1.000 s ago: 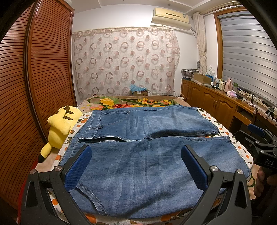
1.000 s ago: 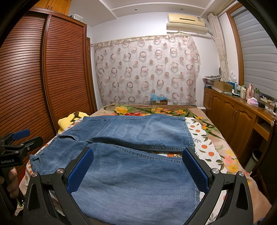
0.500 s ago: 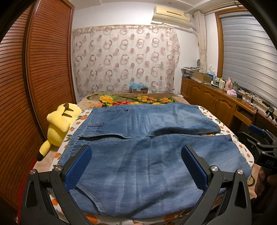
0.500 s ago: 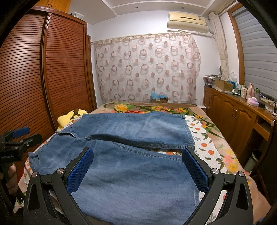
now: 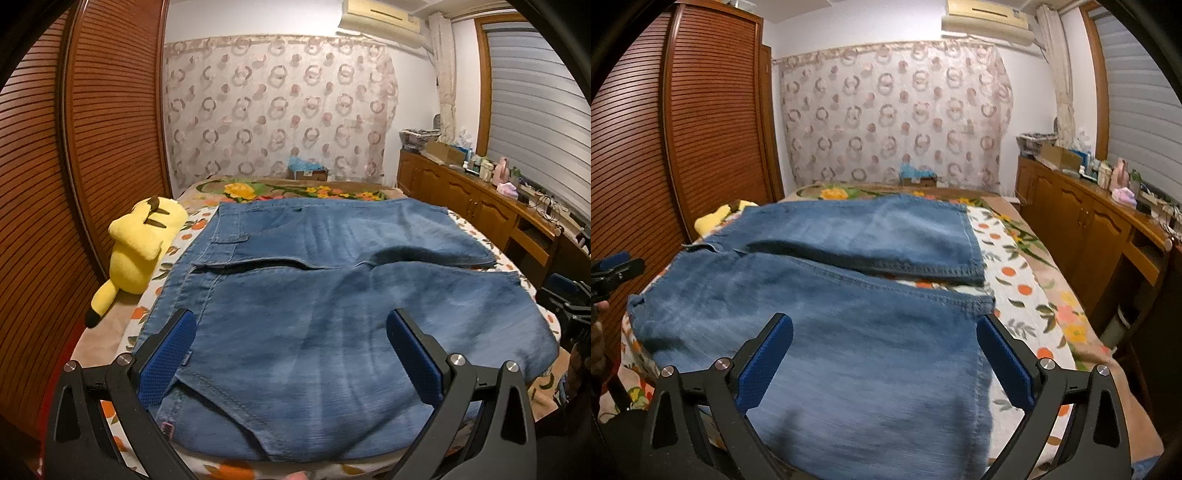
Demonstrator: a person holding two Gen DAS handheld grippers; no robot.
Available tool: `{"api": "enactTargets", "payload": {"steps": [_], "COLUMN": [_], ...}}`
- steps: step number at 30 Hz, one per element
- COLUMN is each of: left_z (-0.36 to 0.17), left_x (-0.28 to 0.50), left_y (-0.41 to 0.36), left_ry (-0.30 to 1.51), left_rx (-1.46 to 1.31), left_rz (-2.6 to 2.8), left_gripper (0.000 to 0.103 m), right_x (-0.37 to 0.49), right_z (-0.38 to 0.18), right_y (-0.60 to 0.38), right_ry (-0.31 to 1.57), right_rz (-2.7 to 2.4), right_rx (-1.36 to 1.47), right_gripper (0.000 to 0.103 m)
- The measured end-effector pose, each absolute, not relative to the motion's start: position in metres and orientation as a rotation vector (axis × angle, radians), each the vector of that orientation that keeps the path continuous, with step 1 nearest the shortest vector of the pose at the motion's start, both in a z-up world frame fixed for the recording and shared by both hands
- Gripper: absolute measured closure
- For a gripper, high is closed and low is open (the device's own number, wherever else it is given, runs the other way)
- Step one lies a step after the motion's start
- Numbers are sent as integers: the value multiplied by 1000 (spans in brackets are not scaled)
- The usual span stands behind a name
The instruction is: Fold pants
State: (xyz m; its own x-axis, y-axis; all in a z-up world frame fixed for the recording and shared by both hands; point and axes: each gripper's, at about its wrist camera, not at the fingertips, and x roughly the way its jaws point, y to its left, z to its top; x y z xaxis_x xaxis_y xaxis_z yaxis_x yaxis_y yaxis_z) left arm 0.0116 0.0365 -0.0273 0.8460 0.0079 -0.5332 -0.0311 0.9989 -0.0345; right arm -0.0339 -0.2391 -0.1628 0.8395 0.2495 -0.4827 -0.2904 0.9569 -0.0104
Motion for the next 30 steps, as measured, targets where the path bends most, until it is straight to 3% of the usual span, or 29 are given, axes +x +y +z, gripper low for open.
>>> {"api": "enactTargets", "payload": {"steps": [11,18,30], "left_z": [-41,-56,-84], "left_x": [13,8,-3], "left_y": [67,105,148], "left_ry": [594,624,684], "left_rx": [-46,-70,-83], "left_rz": [48,106,200], "left_gripper": [3,20,32], "right_x": [-31,-29,-25], "right_z": [-155,-157,-154], "right_y": [-233,-234,-243], "right_ry": [566,618,643], "right_rz": [255,246,247], "right_rx": [-87,-97,-92], "right_gripper": [7,9,10]}}
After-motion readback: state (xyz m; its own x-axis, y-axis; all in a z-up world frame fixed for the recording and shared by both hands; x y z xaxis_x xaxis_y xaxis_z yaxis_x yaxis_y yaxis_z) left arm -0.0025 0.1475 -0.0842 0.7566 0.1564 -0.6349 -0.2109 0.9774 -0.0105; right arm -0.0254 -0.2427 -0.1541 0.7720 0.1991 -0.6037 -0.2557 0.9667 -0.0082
